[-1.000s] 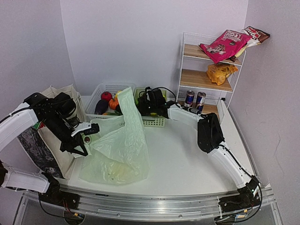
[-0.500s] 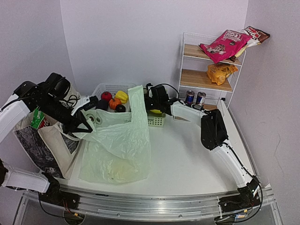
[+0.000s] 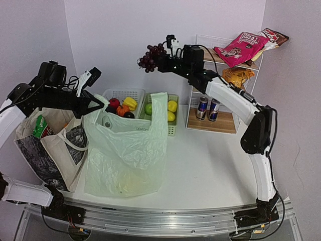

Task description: Place the mixed food into the grocery bags and tie them

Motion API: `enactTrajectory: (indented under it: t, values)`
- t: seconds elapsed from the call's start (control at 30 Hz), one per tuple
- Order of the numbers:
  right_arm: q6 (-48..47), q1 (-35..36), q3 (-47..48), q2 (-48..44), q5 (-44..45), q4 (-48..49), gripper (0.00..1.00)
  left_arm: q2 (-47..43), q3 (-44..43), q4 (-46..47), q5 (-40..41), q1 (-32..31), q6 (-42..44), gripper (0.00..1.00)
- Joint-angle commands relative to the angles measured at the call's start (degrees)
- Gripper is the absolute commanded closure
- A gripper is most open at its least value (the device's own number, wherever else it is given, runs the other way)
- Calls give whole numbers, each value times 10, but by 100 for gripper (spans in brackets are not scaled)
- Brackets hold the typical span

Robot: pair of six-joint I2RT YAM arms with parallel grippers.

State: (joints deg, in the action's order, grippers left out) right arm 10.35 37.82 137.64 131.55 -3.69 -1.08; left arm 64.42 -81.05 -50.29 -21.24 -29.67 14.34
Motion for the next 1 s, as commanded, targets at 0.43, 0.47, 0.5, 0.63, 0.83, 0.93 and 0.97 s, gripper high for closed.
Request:
enactTrajectory:
  t: [0.43,0.47,0.5,0.63,0.83,0.93,0.97]
  values:
    - [-176,237,-455,-272,-63,166,100,-93,40,176,7,1,-159,100]
    - [-181,245,-473,-283,-59,166,100,-95,42,178,9,1,-159,100]
    - [-185,252,-490,-291,-57,164,100,-95,42,178,10,1,-159,100]
    - [-206,276,-537,-313,-49,139,100,-94,41,174,3,1,-151,100]
    - [-232,296,-530,-311,-79,75,100,-90,41,173,-1,1,-111,100]
    - [-265,316,-530,-322,-61,32,100,-83,41,177,29,1,-86,100]
    - [-275,325,-531,-327,-52,18,100,-80,41,181,30,1,-78,100]
